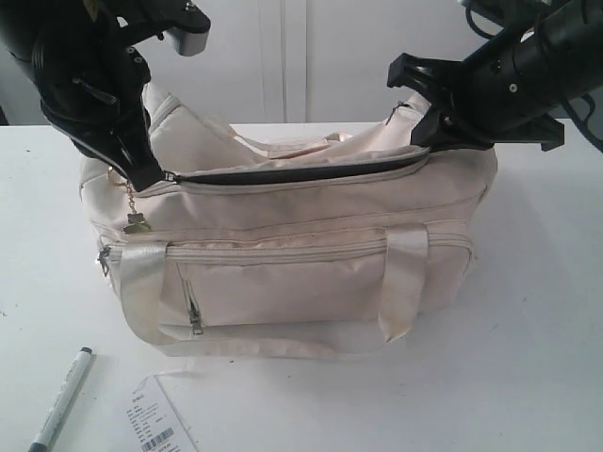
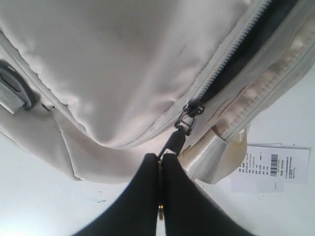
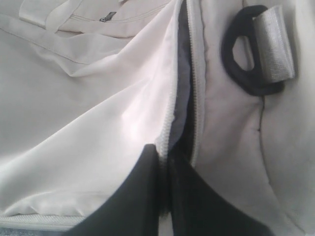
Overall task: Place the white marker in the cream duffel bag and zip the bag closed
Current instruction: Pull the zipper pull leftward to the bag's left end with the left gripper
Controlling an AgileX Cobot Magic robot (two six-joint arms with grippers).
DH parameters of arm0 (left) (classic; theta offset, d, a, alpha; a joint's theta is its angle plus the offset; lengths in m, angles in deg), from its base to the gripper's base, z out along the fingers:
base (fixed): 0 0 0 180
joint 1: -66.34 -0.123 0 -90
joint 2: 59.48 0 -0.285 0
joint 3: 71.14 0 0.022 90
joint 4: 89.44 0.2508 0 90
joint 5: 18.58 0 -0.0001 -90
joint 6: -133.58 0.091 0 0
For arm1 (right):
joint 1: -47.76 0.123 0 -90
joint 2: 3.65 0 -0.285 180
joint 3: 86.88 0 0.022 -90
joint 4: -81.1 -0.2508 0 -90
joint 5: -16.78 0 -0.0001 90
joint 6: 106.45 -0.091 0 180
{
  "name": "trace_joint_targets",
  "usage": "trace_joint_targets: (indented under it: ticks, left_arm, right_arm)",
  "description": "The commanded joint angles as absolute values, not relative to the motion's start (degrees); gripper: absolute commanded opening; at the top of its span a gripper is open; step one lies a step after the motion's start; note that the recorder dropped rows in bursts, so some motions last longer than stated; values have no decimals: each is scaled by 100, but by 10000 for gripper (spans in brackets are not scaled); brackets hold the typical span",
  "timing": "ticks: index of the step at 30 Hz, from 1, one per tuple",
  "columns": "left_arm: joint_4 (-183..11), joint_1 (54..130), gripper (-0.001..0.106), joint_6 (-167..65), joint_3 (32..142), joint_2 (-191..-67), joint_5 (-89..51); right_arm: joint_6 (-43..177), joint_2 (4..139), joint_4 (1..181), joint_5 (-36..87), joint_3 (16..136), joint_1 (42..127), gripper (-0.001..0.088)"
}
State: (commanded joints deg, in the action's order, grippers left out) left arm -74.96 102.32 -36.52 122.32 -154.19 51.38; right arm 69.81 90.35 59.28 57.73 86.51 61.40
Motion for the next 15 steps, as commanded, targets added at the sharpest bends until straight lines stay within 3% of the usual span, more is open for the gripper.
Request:
trace_joint_targets:
  ticks: [15]
  left_arm:
    - [-7139, 10232, 0, -3782, 12232, -15393, 5138]
  right_arm:
    - [6981, 9035, 6015, 5825, 8651, 6140, 0]
